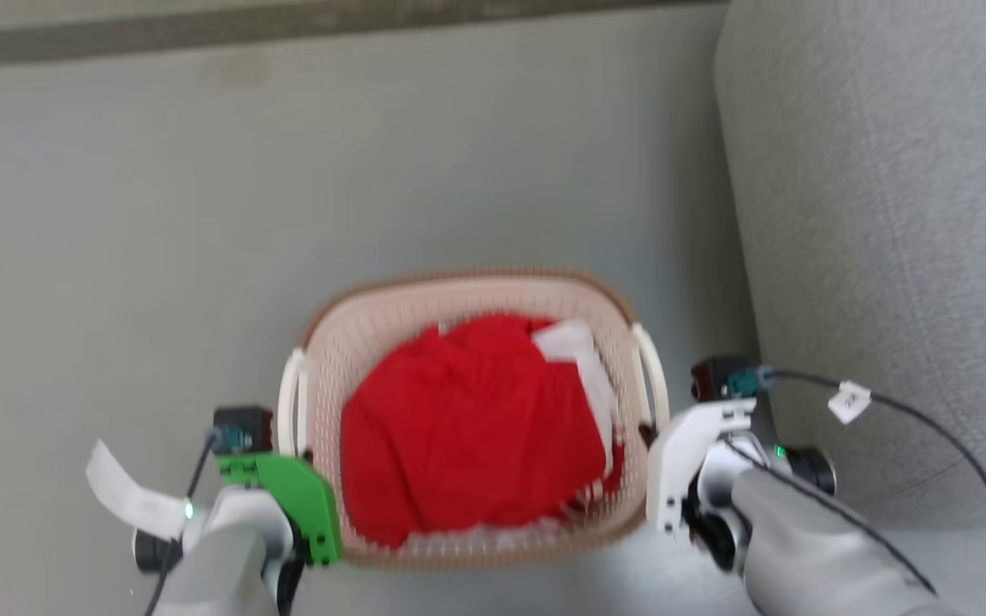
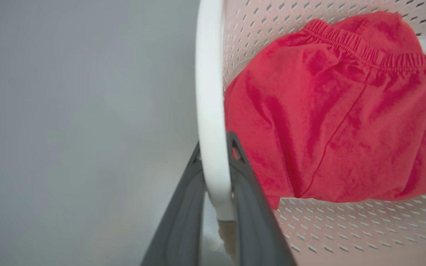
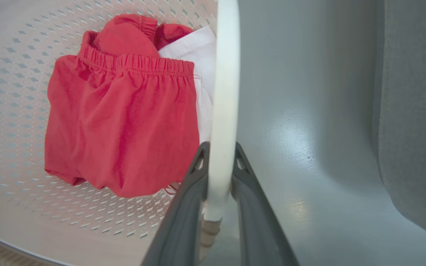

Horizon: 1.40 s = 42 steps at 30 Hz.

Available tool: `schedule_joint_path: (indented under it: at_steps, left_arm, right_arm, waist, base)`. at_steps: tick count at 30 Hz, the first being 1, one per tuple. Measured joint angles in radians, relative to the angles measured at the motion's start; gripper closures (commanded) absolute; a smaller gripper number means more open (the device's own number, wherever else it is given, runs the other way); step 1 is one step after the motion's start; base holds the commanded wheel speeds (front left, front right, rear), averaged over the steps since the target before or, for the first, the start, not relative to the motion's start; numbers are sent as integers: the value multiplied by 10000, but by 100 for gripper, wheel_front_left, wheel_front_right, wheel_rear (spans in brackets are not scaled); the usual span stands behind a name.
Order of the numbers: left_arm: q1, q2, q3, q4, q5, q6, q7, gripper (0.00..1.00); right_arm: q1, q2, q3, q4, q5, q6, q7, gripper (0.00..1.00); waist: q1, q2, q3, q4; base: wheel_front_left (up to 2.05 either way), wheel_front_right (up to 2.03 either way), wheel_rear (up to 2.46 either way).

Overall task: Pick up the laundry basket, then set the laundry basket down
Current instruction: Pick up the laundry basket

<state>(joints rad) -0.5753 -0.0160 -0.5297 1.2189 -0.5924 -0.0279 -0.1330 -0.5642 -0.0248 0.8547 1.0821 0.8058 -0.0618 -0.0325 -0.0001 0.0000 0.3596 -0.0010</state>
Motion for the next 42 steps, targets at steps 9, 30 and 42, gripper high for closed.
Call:
schedule_joint_path:
  at_steps: [9,30,42]
  left_arm:
    - [945,2,-238,61,-257,-56,418,100]
    - [1617,73,-640,-155,-807,19,984,100]
    - [1880,105,-905,-387,-995,205,1076,100]
  right_arm:
    - [952,4,341,-138,564,-27,600,100]
    - [1533,-38,922,-268,1108,-203,1344,100]
    - [1677,-44,1032,-130,1354,-203,1300,100]
  waist:
    - [0,0,-1162,-66]
    - [0,0,-1968,-50]
    - [0,0,-2360,-129]
  base:
    - [0,0,0]
    - [0,0,0]
    - [0,0,0]
